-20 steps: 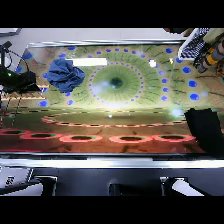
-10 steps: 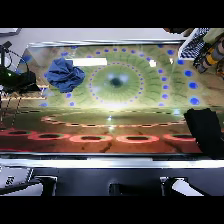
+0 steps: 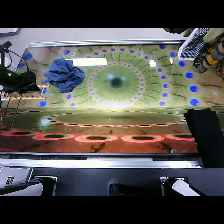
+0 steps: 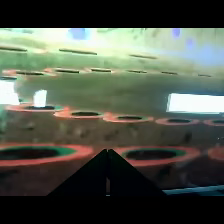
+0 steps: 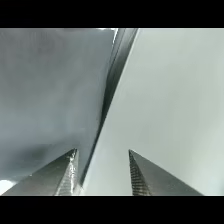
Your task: Fold the clothes and pants, and hang the long-sleeved shirts on hangers.
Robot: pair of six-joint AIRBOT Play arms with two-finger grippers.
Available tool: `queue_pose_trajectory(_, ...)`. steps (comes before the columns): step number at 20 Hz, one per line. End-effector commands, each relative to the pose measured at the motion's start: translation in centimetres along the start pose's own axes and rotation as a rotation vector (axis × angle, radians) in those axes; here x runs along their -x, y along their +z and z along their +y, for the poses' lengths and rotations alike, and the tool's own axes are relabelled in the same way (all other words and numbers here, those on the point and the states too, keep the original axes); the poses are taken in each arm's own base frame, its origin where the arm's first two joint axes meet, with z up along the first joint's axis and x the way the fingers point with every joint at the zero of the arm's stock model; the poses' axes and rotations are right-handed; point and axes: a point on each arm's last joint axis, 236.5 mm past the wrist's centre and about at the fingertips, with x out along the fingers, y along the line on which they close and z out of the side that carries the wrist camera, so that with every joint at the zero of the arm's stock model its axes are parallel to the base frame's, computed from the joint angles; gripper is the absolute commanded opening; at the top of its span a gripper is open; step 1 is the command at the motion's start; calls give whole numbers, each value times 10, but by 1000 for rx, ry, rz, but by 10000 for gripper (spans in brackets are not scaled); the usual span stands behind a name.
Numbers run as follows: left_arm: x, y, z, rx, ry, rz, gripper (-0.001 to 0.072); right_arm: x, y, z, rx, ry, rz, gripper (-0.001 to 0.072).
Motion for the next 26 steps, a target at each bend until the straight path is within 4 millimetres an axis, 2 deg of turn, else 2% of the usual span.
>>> queue_pose_trajectory(1, 0, 0, 0, 0, 0, 0, 19, 41, 40, 36, -24, 226, -170, 377)
queue_pose_trajectory(3, 0, 0, 1, -11, 1, -1, 19, 87, 55, 90, 20, 495, -242, 375)
queue_pose_trajectory(4, 0, 1, 1, -44, 1, -3, 19, 112, 56, 117, 67, 604, -273, 371)
queue_pose_trajectory(5, 0, 1, 1, -87, 3, -3, 18, 137, 48, 143, 138, 698, -291, 331)
queue_pose_trajectory(6, 0, 2, 5, -124, 18, -6, 18, 160, 30, 170, 237, 778, -296, 296)
queue_pose_trajectory(7, 0, 4, 8, -136, 34, -17, 17, 179, 4, 195, 350, 840, -283, 262)
queue_pose_trajectory(8, 2, 8, 9, -139, 42, -37, 17, 192, -26, 214, 454, 879, -254, 189)
queue_pose_trajectory(10, 8, 15, 9, -143, 49, -101, 17, 209, -86, 241, 648, 894, -200, 96)
queue_pose_trajectory(12, 13, 17, 7, -143, 47, -150, 17, 221, -139, 257, 810, 897, -167, 27)
queue_pose_trajectory(13, 14, 15, 7, -143, 48, -151, 18, 228, -161, 263, 876, 902, -164, 27)
queue_pose_trajectory(14, 13, 11, 8, -142, 48, -137, 18, 234, -180, 269, 932, 910, -165, 27)
queue_pose_trajectory(16, 11, 4, 8, -140, 49, -103, 19, 242, -202, 276, 994, 925, -178, 27)
queue_pose_trajectory(19, 11, 1, 9, -128, 49, -92, 19, 247, -216, 279, 1025, 938, -176, 31)
queue_pose_trajectory(26, 11, 1, 9, -129, 48, -91, 19, 242, -222, 273, 1032, 919, -136, 30)
